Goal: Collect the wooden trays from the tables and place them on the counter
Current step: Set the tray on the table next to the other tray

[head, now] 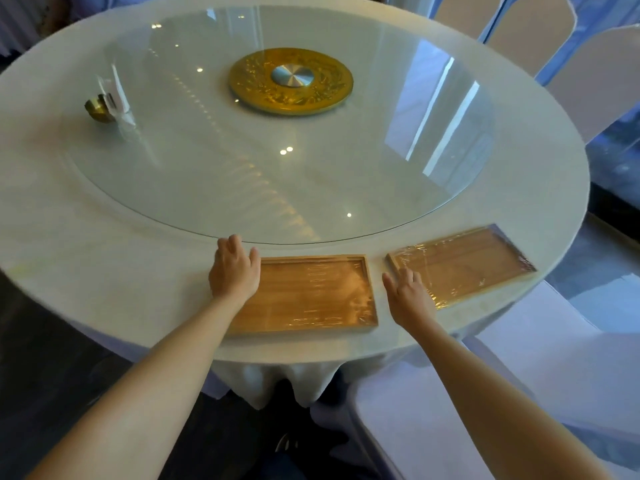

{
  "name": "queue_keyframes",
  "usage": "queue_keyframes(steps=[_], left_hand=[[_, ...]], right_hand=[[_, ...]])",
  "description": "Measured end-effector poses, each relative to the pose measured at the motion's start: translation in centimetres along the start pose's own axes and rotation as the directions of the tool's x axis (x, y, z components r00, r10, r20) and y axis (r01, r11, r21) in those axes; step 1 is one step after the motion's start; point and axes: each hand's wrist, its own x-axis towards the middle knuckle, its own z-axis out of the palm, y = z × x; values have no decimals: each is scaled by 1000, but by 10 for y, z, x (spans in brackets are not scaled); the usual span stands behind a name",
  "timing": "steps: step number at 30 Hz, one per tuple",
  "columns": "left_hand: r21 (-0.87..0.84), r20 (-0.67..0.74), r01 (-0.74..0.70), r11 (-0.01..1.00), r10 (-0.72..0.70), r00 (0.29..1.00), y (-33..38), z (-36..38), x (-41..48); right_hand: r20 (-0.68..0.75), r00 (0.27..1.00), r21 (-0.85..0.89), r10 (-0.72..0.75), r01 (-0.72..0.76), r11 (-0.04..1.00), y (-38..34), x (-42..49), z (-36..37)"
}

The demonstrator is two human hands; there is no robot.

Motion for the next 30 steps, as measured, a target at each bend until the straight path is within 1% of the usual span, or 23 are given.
queue_keyframes(steps=[2,4,7,12,14,17,21,23,25,27,30], left_hand=[[-19,31,-92,996,92,995,29,5,-3],[-23,78,-169,985,171,982,59,15,-8],[-20,168,-238,971,237,957,103,35,-21],[-9,265,-247,969,241,934,174,76,-54],[-30,288,-232,972,231,929,200,91,-65],[-28,354,-180,983,178,918,226,113,-77],[30,411,46,998,-55,910,239,135,-84],[67,423,122,990,-139,896,242,143,-86],[98,429,152,983,-180,885,244,149,-89],[131,422,146,981,-188,887,245,154,-91],[126,392,150,981,-188,901,244,158,-91]], right_hand=[[-61,998,44,13,-10,999,14,6,-18],[-105,994,47,31,-26,999,33,14,-37],[-153,987,38,56,-51,998,68,25,-66],[-162,983,5,87,-87,996,138,47,-107],[-146,983,31,114,-110,993,161,57,-116],[-110,988,71,111,-104,992,187,71,-122],[-38,994,91,99,-95,991,206,89,-120],[-3,995,111,103,-102,989,213,98,-118],[34,992,165,124,-128,978,218,105,-115],[66,985,221,157,-167,961,221,110,-112],[54,982,203,179,-187,961,223,114,-108]])
